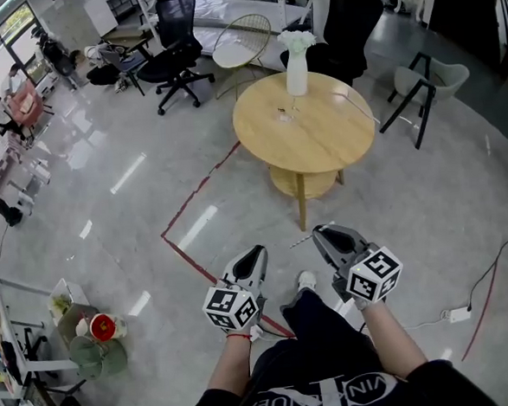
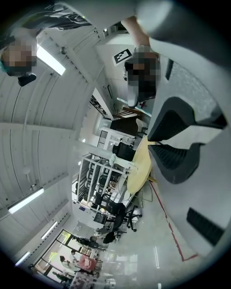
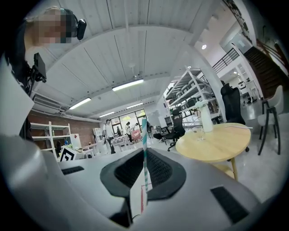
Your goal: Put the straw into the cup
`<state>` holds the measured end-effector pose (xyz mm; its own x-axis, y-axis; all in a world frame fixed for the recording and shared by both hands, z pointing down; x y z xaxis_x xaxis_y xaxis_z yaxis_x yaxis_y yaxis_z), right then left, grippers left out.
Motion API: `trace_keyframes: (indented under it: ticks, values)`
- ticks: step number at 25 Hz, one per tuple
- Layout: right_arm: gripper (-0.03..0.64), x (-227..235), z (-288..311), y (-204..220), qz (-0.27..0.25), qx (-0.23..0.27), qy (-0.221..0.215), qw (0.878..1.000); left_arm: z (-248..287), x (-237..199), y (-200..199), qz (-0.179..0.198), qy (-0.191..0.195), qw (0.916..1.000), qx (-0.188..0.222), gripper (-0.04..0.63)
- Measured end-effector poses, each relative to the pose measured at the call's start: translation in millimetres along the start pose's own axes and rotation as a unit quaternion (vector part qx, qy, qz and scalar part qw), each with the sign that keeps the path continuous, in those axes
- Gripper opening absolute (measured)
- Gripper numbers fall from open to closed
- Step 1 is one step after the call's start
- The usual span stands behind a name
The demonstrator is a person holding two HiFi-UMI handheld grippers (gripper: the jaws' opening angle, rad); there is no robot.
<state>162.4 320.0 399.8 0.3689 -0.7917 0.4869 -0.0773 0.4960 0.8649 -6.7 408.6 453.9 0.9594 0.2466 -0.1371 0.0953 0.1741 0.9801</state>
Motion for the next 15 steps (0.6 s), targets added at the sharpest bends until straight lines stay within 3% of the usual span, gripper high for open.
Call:
trace_keyframes:
  ticks: [8, 15]
  values:
    - [0.02, 74, 74, -62, 0.006, -0.005, -0.015, 1.0, 102, -54, -39, 0.007, 0.002, 1.0, -0.002, 0.035]
    - [0.02, 132, 121, -95, 0.01, -0.014, -0.023, 1.0, 174, -88, -48, 0.003, -0.001, 1.0, -0.007, 0.035]
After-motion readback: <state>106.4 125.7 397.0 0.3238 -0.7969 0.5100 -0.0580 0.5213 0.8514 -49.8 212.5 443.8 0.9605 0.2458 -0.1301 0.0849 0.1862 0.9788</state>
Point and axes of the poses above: the fingertips, and each gripper's own axes: z forward along the fingers, x to its right, y out of its underside, the point moved 5 cm from there along -z, backward along the fingers, and after that the axes turned 11 degrees about z, right-handed, at the moved point
